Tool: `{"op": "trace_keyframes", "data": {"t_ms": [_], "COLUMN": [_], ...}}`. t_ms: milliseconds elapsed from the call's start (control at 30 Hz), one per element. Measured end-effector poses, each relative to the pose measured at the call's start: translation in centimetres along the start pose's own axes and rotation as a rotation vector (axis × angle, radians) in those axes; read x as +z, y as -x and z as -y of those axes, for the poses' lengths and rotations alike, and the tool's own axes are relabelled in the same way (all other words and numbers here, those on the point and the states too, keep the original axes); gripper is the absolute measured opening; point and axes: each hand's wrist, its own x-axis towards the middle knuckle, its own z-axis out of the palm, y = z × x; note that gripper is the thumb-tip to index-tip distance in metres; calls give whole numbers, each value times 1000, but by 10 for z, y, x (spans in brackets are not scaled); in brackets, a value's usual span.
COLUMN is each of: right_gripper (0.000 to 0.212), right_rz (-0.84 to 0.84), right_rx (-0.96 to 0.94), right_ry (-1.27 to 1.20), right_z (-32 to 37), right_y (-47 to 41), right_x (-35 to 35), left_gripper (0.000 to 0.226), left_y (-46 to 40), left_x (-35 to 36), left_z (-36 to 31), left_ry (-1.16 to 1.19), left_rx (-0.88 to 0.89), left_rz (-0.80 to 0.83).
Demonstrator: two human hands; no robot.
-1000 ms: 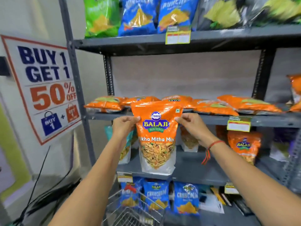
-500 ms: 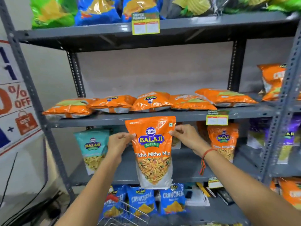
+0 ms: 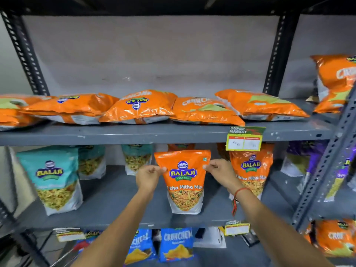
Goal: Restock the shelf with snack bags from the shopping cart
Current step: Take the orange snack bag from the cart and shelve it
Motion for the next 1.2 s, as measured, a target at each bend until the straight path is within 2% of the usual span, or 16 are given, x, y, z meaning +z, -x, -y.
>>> {"op": "trace_keyframes", "data": {"t_ms": [167, 433, 500, 567, 667, 733, 800, 900, 1000, 1100, 1200], "right_gripper": [42, 28, 25, 37, 44, 39, 35, 27, 27, 27, 25], "right_rz": [13, 39, -45, -223, -395, -398, -342, -202, -1, 186, 387], "right_rx": [11, 94, 133, 175, 111, 37, -20, -120, -193, -233, -229], "right_ry": [5, -117, -179, -200, -217, -267, -340, -460, -575, -633, -628], "right_z": [-28, -39, -38, -30, -3, 25, 57, 108, 157, 196, 220], "right_y": [-27, -43, -41, -37, -29, -21, -11, 8, 36, 73, 117], "right_x": [3, 16, 22, 28, 36, 43, 57, 93, 138, 190, 248], "left_gripper": [20, 27, 17, 6, 35, 28, 20, 36, 39, 33, 19], "left_y": [-23, -45, -45, -40, -30, -18, -5, 20, 53, 93, 139], "left_x": [27, 34, 30, 20, -5, -31, -63, -118, -185, -261, -343], "left_z": [8, 26, 29, 27, 20, 8, -4, -21, -26, -13, 22], "left_ry": [-78, -78, -91, -63, -24, -7, 17, 106, 141, 158, 68], "left_rx": [-2, -12, -16, -18, 18, 68, 111, 150, 175, 174, 104], "left_rz": [-40, 22, 45, 38, -21, -95, -179, -264, -388, -526, -690]}}
